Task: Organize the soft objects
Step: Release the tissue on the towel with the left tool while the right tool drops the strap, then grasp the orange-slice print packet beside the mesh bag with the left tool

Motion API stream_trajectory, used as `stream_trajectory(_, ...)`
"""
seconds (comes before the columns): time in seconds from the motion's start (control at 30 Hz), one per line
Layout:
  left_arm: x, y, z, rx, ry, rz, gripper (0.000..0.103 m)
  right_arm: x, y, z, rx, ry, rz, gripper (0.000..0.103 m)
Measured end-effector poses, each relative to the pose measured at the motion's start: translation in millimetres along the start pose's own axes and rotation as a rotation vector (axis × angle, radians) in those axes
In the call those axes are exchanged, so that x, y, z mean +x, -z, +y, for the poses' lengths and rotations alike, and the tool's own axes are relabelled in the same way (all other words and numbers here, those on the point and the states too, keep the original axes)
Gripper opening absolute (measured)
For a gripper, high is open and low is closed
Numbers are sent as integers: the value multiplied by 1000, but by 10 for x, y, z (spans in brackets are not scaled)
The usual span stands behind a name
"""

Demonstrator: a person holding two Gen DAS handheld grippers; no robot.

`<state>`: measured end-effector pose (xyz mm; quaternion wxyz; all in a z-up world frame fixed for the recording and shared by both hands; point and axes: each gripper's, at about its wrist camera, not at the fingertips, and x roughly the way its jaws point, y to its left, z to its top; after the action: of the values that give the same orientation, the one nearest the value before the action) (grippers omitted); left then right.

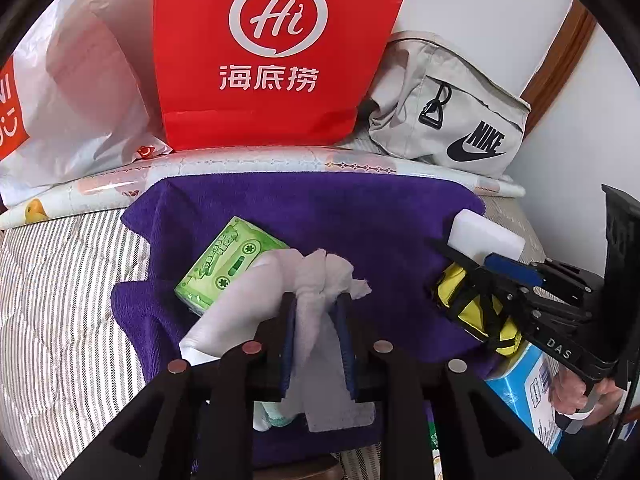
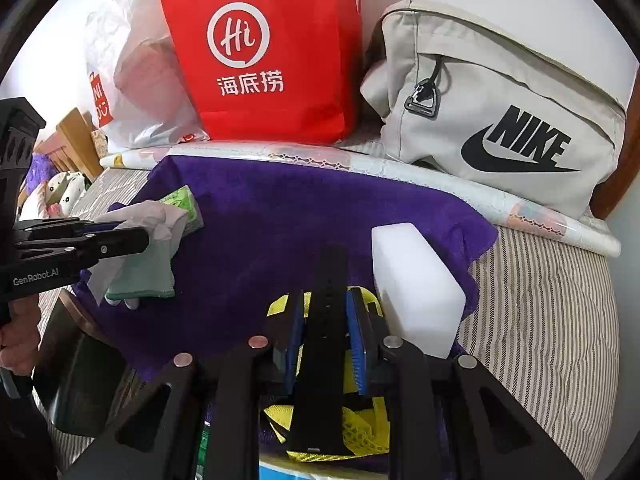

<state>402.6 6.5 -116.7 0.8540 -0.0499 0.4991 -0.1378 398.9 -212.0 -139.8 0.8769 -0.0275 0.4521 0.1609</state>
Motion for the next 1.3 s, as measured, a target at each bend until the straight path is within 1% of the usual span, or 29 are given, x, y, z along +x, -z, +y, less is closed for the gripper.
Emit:
stream_trajectory(0.03,-1,-2,8,-6,1,5,26,-13,7,3,1,5,-4,38)
stream_trajectory(0.07,-10,-3,19,-14,6,7,31,-22,10,8,2,7,-7,49)
stream_trajectory(0.1,-23,-2,22,-19,10,8,34,-49,20,14,2,11,-15,53)
stream_trajectory(0.13,-46,1,25,-22,9,6,41,-89,34,28,-1,15,-27,54)
stream_trajectory(0.17,-71,7,24,-22,5,0,44,-122,41,34,-4,21,-34,56)
stream_trajectory(0.2,-109,17,15,-19,-8,-10,44,-155,47,38,-5,30,-39,59)
stream_trajectory(0.27,-187,36,-7,-15,-35,-22,45,-242,68,44,4,53,-56,59)
stream_trajectory(0.33,-294,67,-27,-14,-44,-36,46,-339,93,43,24,63,-76,60)
stream_trajectory(0.47,-622,186,-92,-12,-68,-89,46,-584,168,69,61,62,-107,60)
stream_trajectory(0.6,-966,363,-135,-14,-69,-157,46,-870,304,165,55,62,-146,60)
stream_trajectory(0.7,-1145,525,-202,-9,-40,-169,46,-1050,454,226,57,66,-167,65)
stream_trajectory(0.73,-1185,583,-235,-3,-33,-170,46,-1103,514,242,63,61,-170,65)
stream_trajectory(0.83,-1239,799,-349,20,-37,-149,46,-1223,704,280,83,26,-153,65)
stream_trajectory(0.93,-1196,1031,-507,57,-9,-111,47,-1341,920,312,89,35,-153,65)
stream_trajectory(1.0,-1132,1184,-637,83,10,-86,51,-1427,1071,330,85,56,-164,65)
stream_trajectory(1.03,-1090,1247,-702,97,16,-72,55,-1463,1142,330,82,64,-168,65)
stream_trajectory(1.07,-1041,1315,-780,115,18,-54,56,-1501,1228,321,79,74,-173,65)
stream_trajectory(1.13,-965,1431,-927,150,17,-29,57,-1555,1378,288,82,96,-174,65)
stream_trajectory(1.23,-856,1575,-1121,197,14,-5,66,-1632,1610,207,91,127,-169,65)
stream_trajectory(1.3,-764,1627,-1199,208,-5,5,68,-1684,1767,134,97,132,-176,66)
